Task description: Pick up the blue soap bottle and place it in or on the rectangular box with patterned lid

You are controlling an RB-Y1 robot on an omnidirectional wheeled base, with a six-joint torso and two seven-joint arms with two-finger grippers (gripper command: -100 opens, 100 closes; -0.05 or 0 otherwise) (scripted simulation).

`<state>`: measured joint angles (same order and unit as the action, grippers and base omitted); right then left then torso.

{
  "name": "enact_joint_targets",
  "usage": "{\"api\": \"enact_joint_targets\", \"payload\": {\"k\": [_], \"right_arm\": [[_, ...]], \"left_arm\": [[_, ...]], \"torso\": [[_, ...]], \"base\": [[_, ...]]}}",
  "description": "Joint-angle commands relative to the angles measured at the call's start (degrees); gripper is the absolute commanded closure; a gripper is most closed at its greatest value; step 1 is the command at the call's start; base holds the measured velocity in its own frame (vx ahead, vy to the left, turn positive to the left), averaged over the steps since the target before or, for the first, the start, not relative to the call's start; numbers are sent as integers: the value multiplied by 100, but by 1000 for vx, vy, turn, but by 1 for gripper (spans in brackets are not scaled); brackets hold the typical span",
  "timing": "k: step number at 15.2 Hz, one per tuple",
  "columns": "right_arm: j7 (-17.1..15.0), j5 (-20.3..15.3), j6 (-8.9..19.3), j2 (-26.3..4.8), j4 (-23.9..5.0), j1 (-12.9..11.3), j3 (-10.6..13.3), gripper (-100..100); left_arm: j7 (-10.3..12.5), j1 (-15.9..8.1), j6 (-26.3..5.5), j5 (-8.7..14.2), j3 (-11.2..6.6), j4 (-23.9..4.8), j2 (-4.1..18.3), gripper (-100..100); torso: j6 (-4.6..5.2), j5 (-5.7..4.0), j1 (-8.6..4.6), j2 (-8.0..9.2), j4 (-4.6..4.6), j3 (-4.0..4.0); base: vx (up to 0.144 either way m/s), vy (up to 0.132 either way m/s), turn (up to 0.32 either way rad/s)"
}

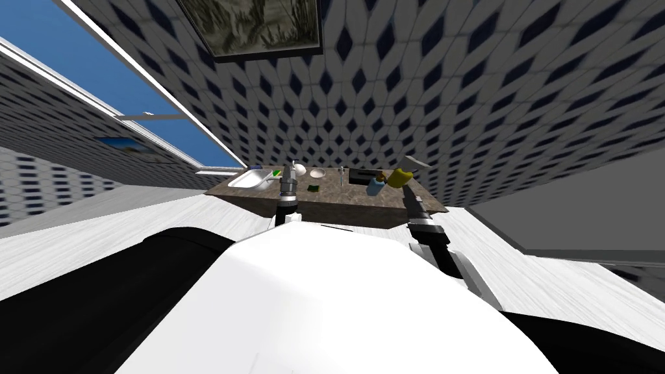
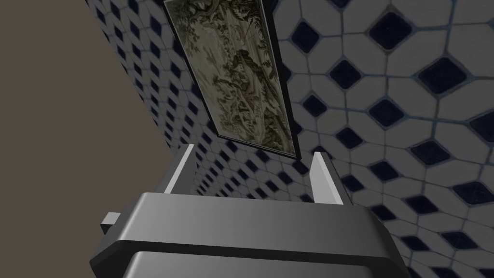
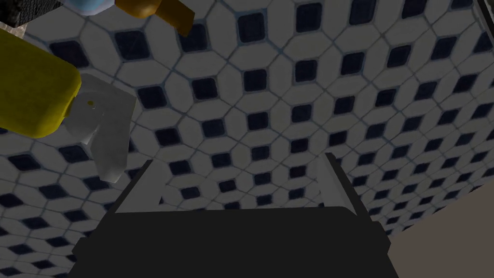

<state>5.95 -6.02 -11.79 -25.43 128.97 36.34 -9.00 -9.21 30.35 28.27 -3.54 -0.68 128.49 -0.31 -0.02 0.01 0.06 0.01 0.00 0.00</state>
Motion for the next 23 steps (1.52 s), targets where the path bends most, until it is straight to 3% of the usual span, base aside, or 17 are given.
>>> {"api": "enact_joint_targets", "payload": {"k": [1,8,11,18,23], "right_arm": [[-3,-42,91,-172,-52,31,-51,-100],[40,-328,461,-994,-321,268,-230,-100],[48,-382,532,-1185,-373,314,-264,-100],[90,-664,896,-2114,-640,547,-440,-100],[109,-787,1056,-2533,-758,649,-517,-100]], "left_arm": [[0,0,0,0,0,0,0,0],[0,0,0,0,0,0,0,0],[0,0,0,0,0,0,0,0],[0,0,0,0,0,0,0,0],[0,0,0,0,0,0,0,0]], "torso": [[0,0,0,0,0,0],[-1,0,-2,-1,0,0],[0,0,-1,-1,0,-1],[0,0,-1,-3,0,-2],[0,0,-1,-2,0,-1]], "base": [[-1,16,96],[-2,17,137],[1,16,101],[2,17,130],[1,16,111]]}}
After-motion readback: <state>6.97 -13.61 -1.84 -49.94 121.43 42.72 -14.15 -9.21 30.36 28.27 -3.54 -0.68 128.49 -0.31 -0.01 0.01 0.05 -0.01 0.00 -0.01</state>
